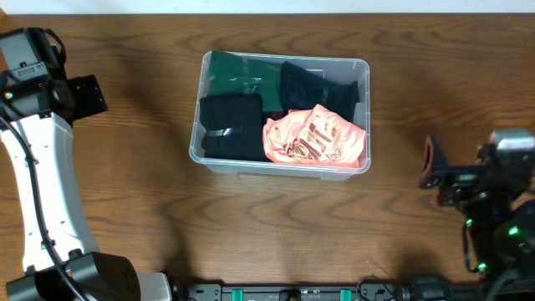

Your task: Pack container

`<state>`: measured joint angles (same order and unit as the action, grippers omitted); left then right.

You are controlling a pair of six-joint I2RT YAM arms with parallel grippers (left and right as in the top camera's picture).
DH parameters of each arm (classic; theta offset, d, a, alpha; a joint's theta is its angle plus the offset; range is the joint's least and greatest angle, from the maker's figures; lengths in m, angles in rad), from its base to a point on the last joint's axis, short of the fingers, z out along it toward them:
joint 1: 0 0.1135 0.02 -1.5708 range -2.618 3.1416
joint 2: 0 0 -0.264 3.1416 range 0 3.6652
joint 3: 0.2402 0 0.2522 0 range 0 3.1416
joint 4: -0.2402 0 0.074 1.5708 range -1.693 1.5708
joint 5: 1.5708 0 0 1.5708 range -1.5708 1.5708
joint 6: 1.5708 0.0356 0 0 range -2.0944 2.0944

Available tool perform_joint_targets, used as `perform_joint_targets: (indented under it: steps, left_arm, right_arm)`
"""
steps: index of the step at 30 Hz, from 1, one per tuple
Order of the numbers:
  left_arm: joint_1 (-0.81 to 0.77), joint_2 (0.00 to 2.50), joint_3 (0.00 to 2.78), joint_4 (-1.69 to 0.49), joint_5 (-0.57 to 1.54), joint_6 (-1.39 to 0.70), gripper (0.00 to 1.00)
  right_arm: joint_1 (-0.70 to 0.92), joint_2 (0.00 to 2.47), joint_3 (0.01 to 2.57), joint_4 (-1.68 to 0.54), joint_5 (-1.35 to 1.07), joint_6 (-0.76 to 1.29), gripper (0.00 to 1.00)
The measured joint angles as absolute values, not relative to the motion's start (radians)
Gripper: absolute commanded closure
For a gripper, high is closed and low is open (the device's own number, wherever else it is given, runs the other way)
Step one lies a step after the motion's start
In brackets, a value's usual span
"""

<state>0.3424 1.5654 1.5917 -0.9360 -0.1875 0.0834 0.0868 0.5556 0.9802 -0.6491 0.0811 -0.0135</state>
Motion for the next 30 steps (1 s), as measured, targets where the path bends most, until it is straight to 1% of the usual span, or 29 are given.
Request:
perform_joint_targets:
  steps: [5,11,18,30]
  left_arm:
    - [0.342,1.565,1.592,-0.936,-0.188,0.083,0.02]
    - [0.342,1.565,1.592,-0.937,-0.187,0.083,0.02]
    - [0.342,1.565,1.592,-0.936,-0.187,0.083,0.02]
    - [0.342,1.565,1.592,-0.936,-0.187,0.083,0.02]
  right_arm:
    - [0.055,0.374,0.632,-0.393,0.019,-0.014,0.01]
    - [0.042,0.240,0.353,-0.208,-0.004,0.041,0.01]
    - [0.042,0.119,0.175,-0.140,-0.011,0.092,0.01]
    - [0.025,0.035,0.039,-0.133,-0.041,0.024,0.01]
